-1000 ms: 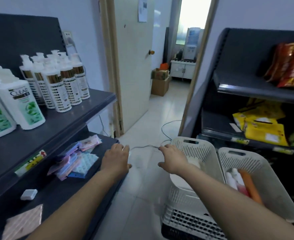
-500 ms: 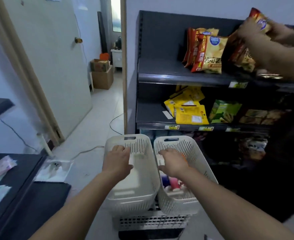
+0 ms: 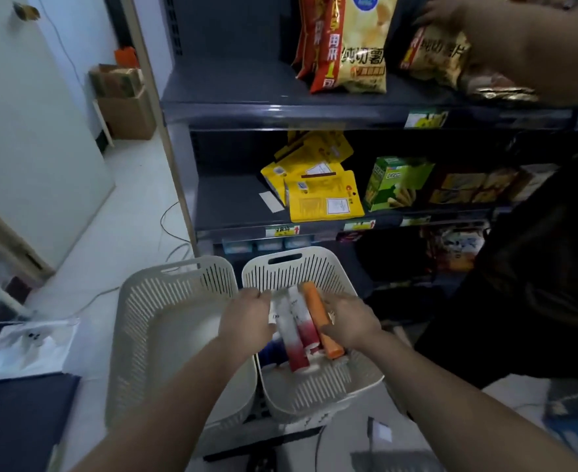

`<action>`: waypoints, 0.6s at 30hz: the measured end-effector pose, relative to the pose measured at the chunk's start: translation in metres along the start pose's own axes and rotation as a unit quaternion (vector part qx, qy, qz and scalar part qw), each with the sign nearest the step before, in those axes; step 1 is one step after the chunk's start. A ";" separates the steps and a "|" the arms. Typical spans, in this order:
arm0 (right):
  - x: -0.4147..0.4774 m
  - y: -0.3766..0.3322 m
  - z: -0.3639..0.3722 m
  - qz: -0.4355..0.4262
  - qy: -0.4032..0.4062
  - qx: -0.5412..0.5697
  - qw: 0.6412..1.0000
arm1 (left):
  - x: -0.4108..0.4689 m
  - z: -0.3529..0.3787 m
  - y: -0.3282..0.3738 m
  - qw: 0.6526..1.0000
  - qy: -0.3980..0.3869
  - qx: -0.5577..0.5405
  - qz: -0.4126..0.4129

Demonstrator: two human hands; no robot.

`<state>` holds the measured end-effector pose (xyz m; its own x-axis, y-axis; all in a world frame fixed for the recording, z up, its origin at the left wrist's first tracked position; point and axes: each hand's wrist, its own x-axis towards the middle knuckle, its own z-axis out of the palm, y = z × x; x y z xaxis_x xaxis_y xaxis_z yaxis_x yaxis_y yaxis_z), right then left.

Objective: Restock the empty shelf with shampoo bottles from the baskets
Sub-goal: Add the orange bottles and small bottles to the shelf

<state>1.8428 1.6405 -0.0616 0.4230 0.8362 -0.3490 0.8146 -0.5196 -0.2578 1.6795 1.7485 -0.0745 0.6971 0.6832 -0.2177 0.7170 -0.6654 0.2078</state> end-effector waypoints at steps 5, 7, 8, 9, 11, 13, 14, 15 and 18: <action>0.032 0.017 0.009 0.052 -0.038 0.006 0.998 | 0.048 0.035 0.005 0.999 -0.045 -0.018 0.019; 0.043 0.021 0.016 0.066 -0.047 0.018 0.997 | 0.065 0.050 0.006 0.997 -0.069 -0.030 0.016; 0.049 0.023 0.018 0.070 -0.051 0.022 0.996 | 0.072 0.056 0.007 0.996 -0.079 -0.037 0.013; 0.057 0.027 0.022 0.072 -0.058 0.021 0.995 | 0.080 0.065 0.008 0.995 -0.094 -0.038 0.007; 0.063 0.030 0.025 0.066 -0.078 0.013 0.995 | 0.087 0.075 0.009 0.993 -0.119 -0.019 0.002; 0.074 0.035 0.031 0.058 -0.098 0.010 0.993 | 0.096 0.088 0.011 0.988 -0.151 -0.010 -0.013; 0.078 0.038 0.034 0.057 -0.101 0.009 0.993 | 0.100 0.096 0.011 0.985 -0.167 -0.021 -0.022; 0.083 0.041 0.038 0.056 -0.104 0.008 0.993 | 0.104 0.103 0.012 0.982 -0.184 -0.039 -0.032; 0.101 0.052 0.054 0.062 -0.129 0.028 0.989 | 0.113 0.127 0.014 0.970 -0.217 -0.085 -0.072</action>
<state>1.9067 1.6883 -0.1591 0.3973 0.6958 -0.5984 0.7366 -0.6307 -0.2443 1.7676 1.7782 -0.2177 0.5495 0.5501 -0.6288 0.8226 -0.4876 0.2924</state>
